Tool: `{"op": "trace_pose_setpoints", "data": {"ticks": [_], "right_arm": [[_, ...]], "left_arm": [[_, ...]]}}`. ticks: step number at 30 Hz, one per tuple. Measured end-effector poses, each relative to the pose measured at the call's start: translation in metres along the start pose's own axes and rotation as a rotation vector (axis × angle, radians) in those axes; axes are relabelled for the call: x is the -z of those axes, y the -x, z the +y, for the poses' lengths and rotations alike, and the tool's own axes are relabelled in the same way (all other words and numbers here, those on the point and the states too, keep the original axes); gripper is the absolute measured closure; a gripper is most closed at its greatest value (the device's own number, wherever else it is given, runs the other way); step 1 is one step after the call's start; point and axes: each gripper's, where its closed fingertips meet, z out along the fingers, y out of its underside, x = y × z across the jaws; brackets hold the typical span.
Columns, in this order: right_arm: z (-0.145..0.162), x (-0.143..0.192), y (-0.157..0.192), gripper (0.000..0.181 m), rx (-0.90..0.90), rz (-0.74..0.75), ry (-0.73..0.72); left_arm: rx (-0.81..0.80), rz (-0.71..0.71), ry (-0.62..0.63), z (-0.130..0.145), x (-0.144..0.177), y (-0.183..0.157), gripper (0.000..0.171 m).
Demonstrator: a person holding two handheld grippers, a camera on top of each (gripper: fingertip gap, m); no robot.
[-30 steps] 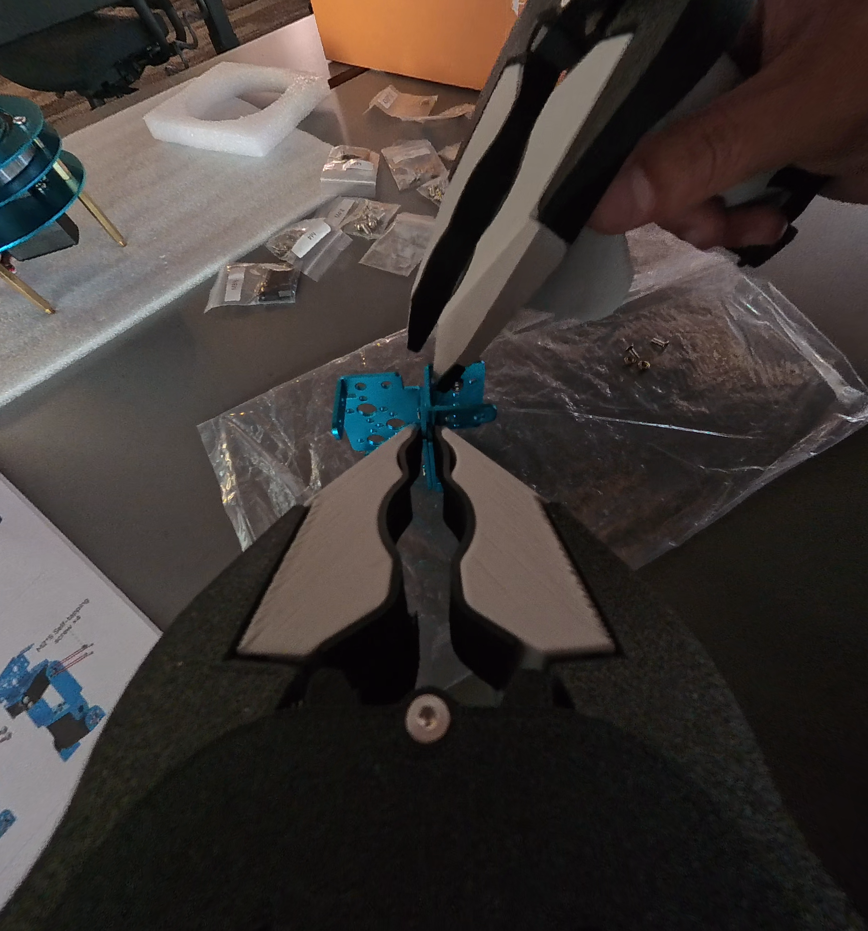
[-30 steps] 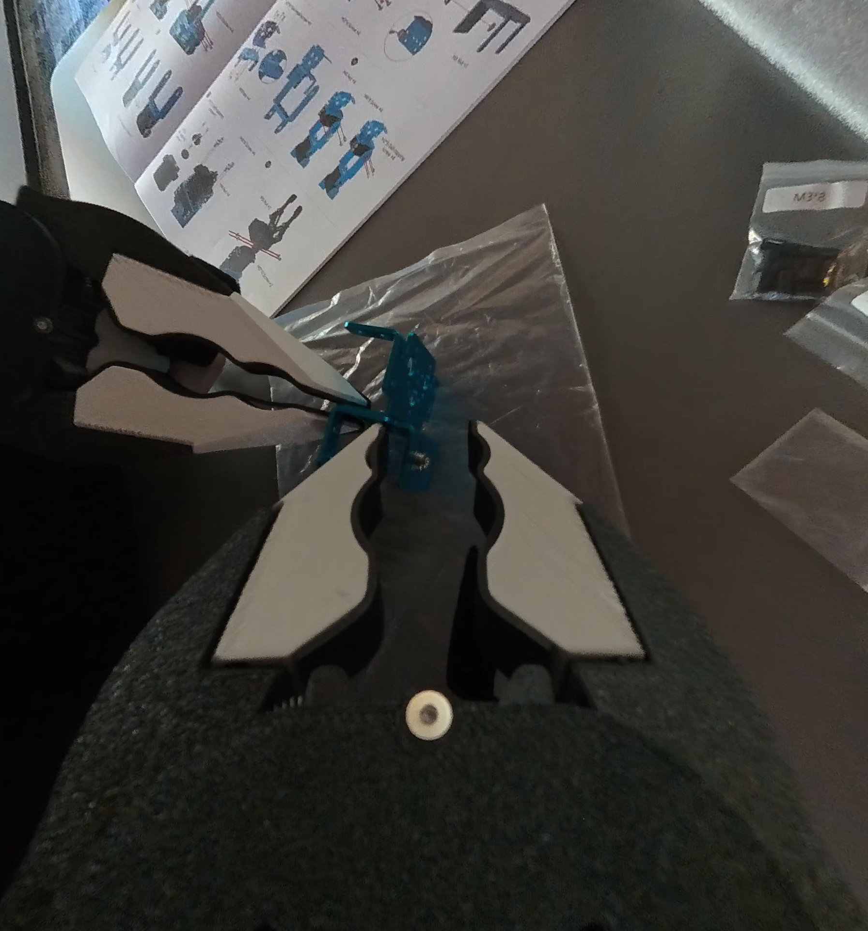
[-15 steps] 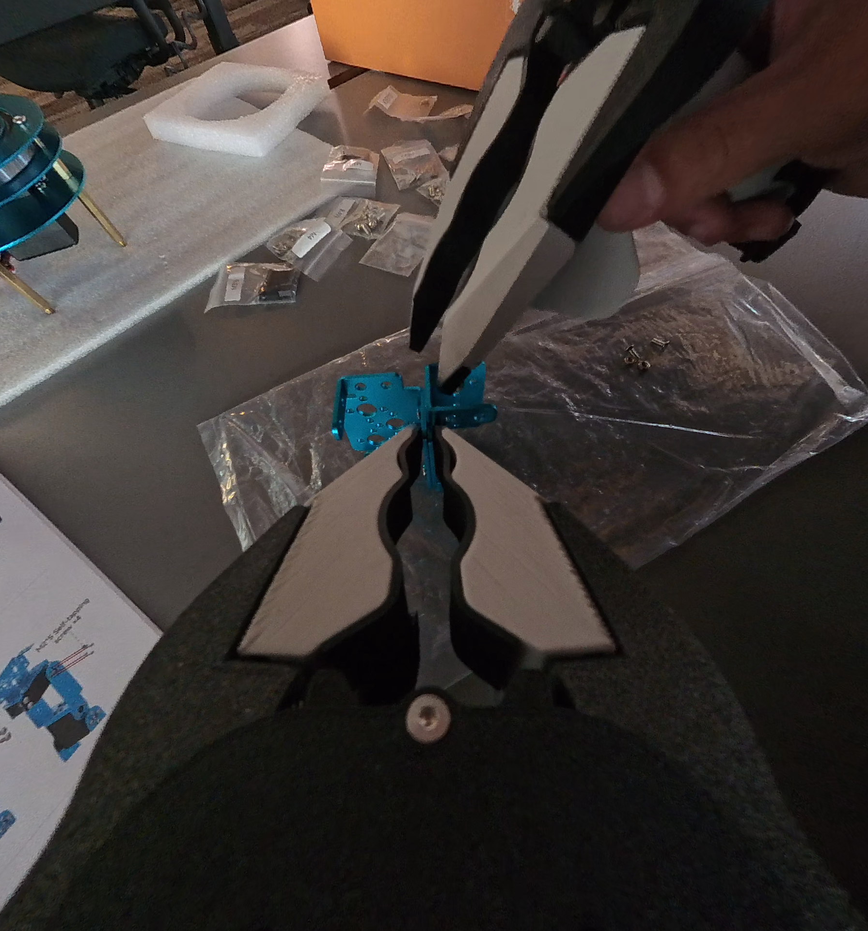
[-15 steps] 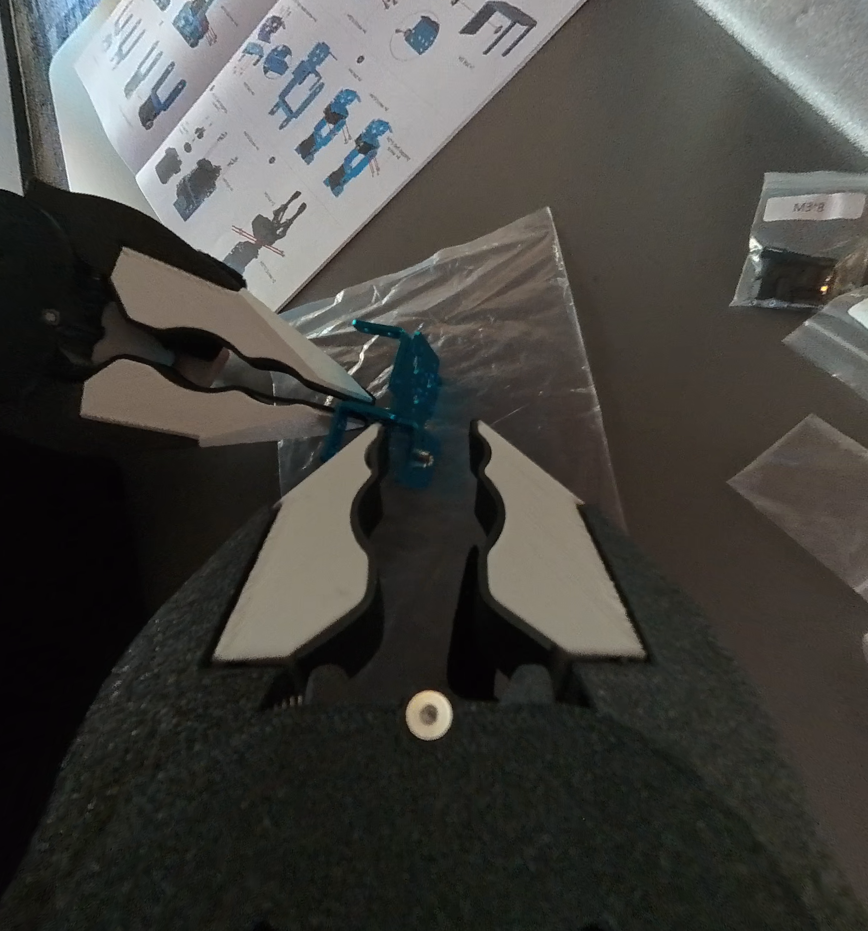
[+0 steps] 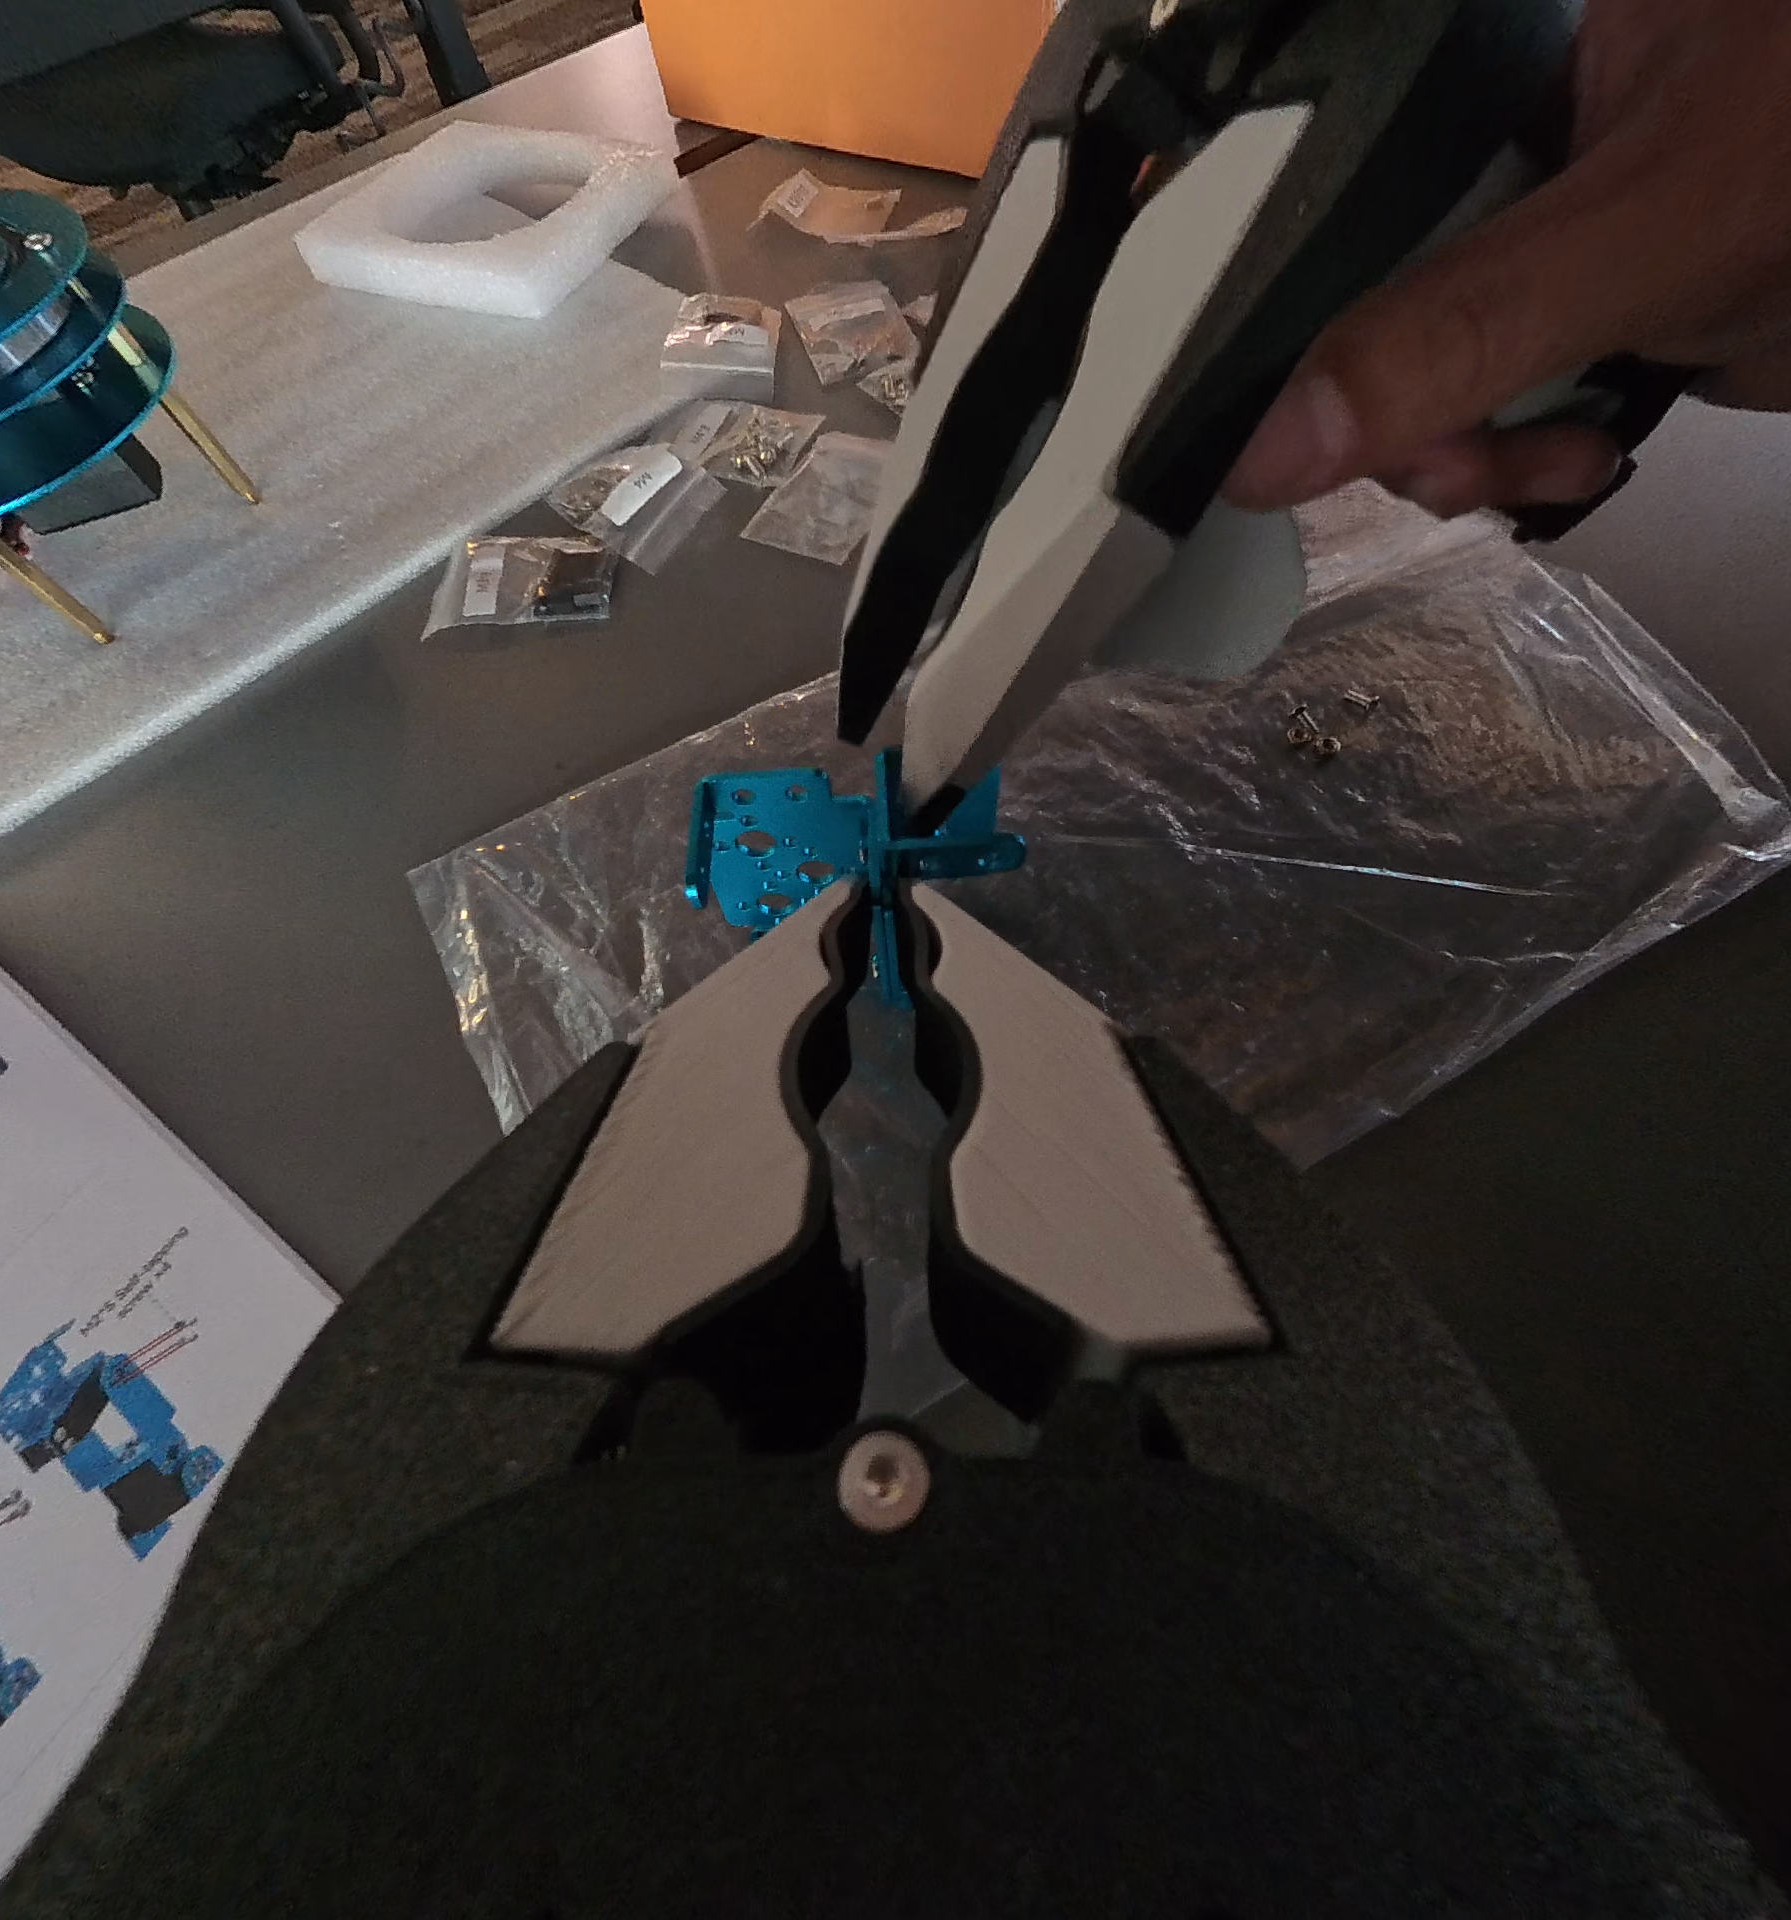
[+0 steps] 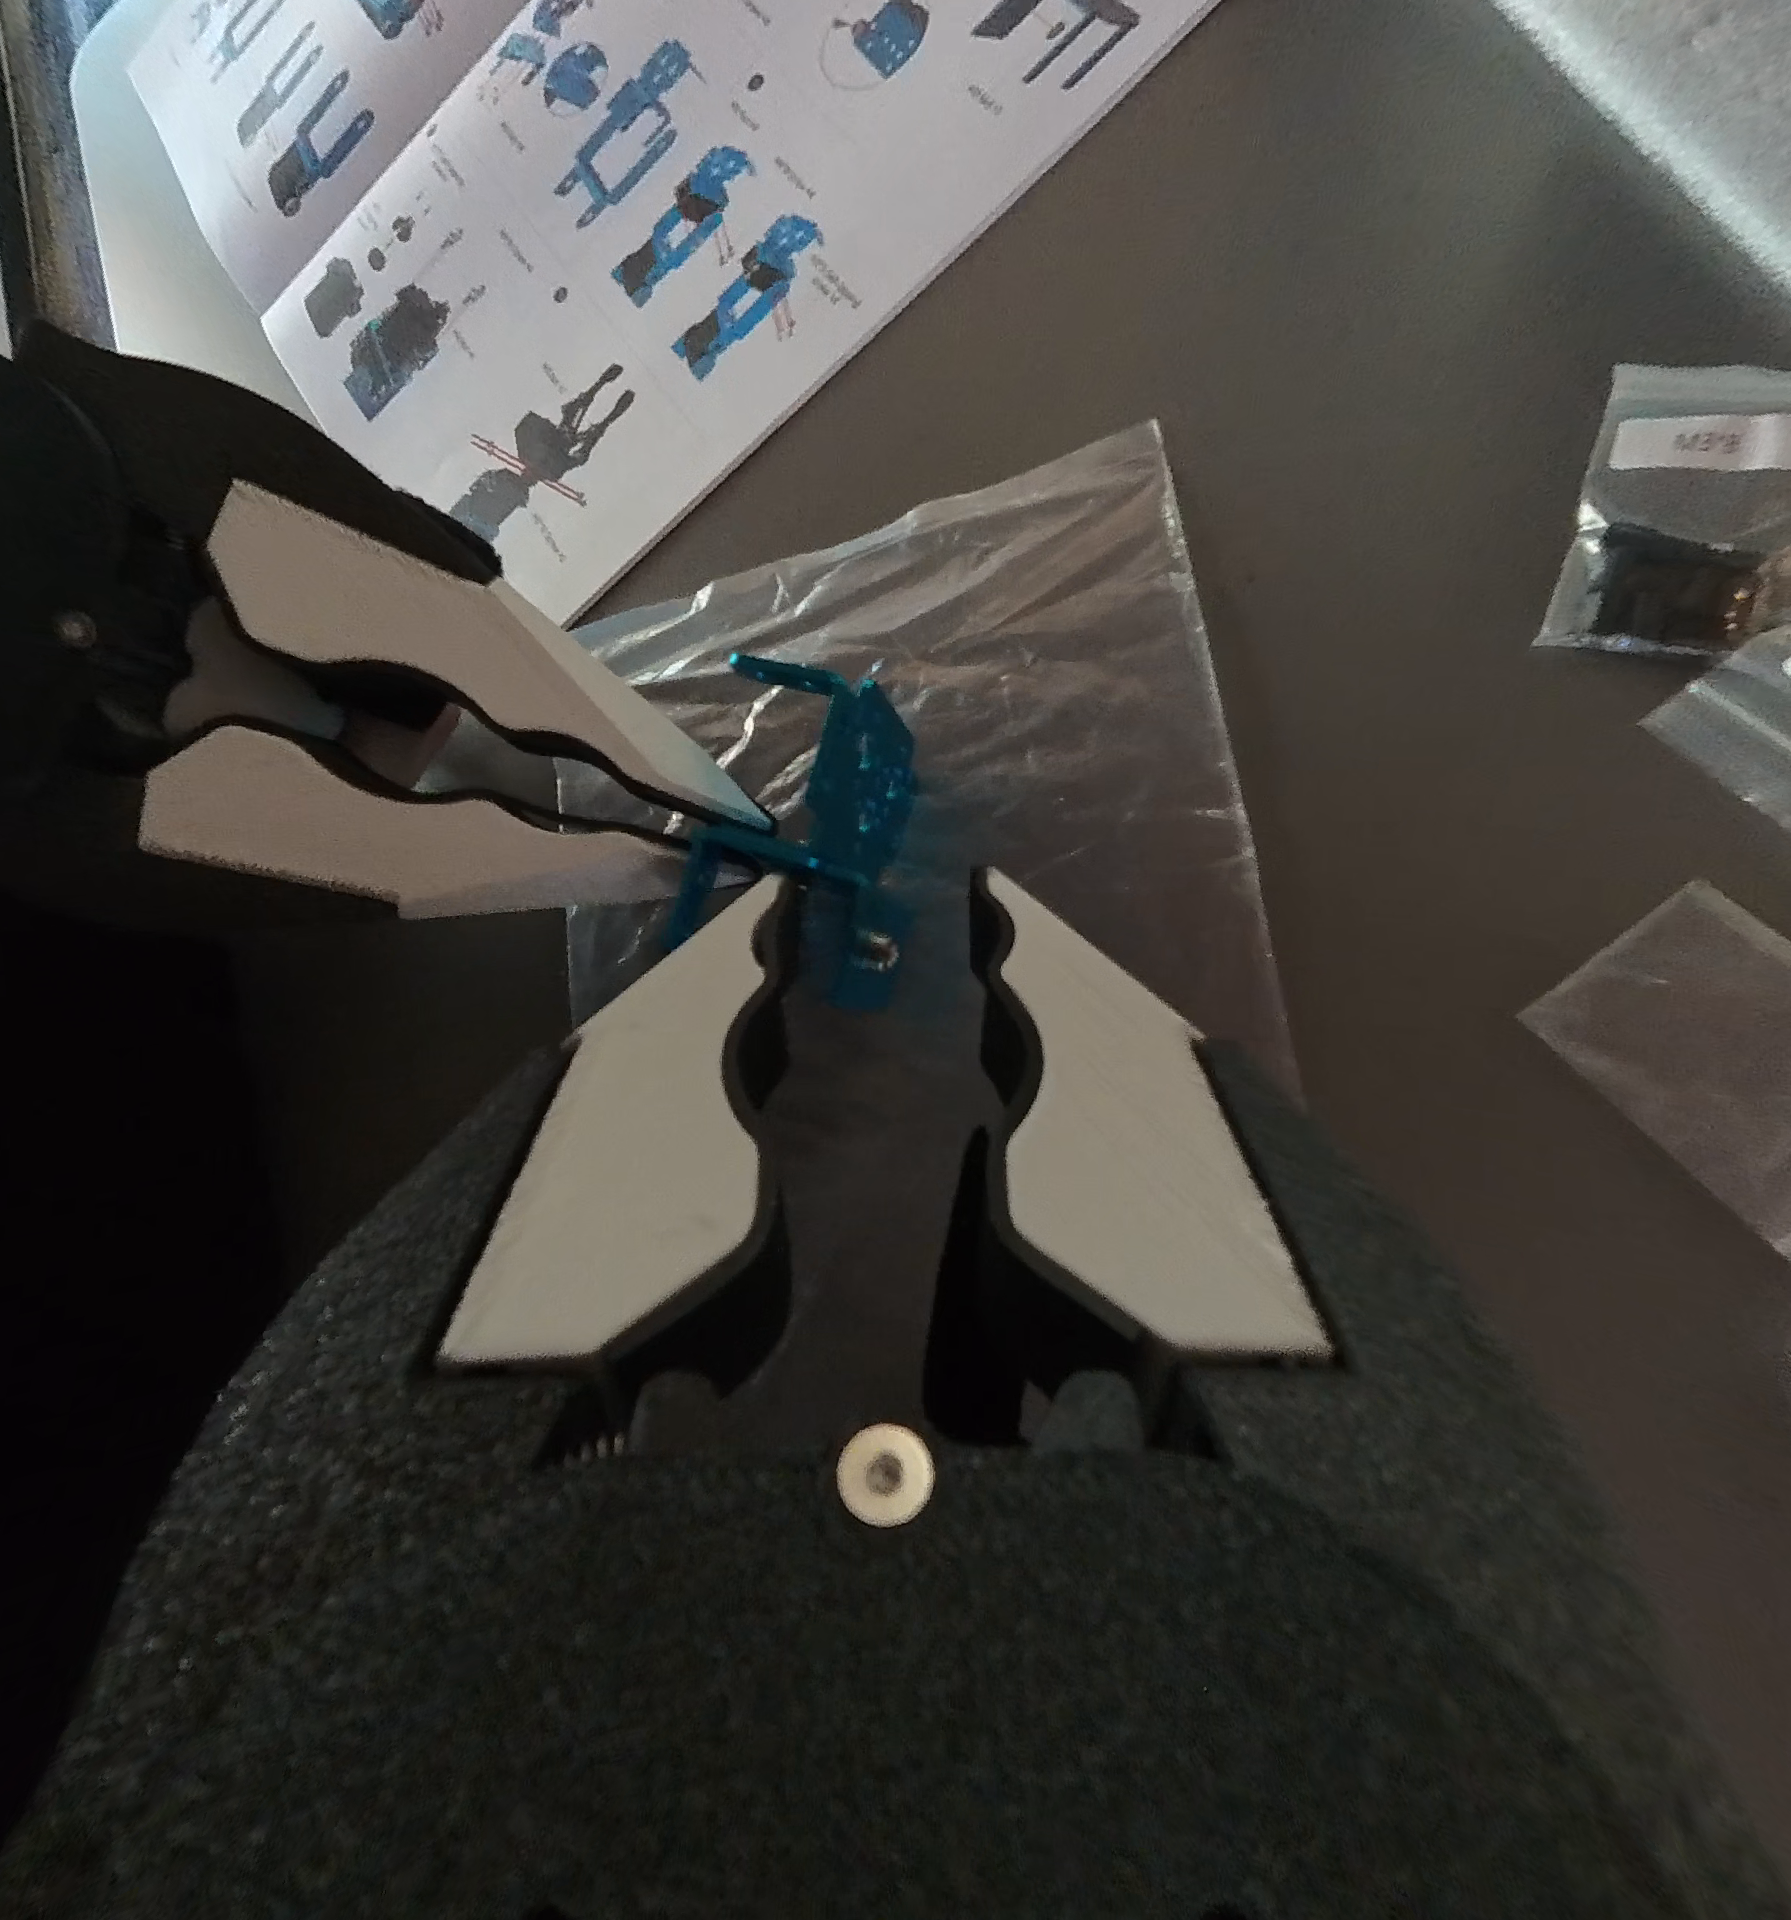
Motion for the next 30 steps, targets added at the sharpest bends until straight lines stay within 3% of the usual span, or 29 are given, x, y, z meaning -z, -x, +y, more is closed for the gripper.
{"op": "trace_pose_setpoints", "data": {"ticks": [12, 15, 30], "right_arm": [[0.000, 0.005, -0.001, 0.150, -0.017, -0.002, -0.012], [0.005, 0.001, 0.001, 0.150, -0.025, -0.007, 0.005], [0.005, 0.000, 0.013, 0.156, -0.076, -0.059, -0.026]], "left_arm": [[-0.022, 0.020, 0.002, 0.001, 0.000, -0.002, 0.167], [-0.034, 0.028, 0.029, 0.005, -0.004, -0.002, 0.143], [-0.080, 0.092, 0.030, 0.002, -0.009, -0.012, 0.144]]}}
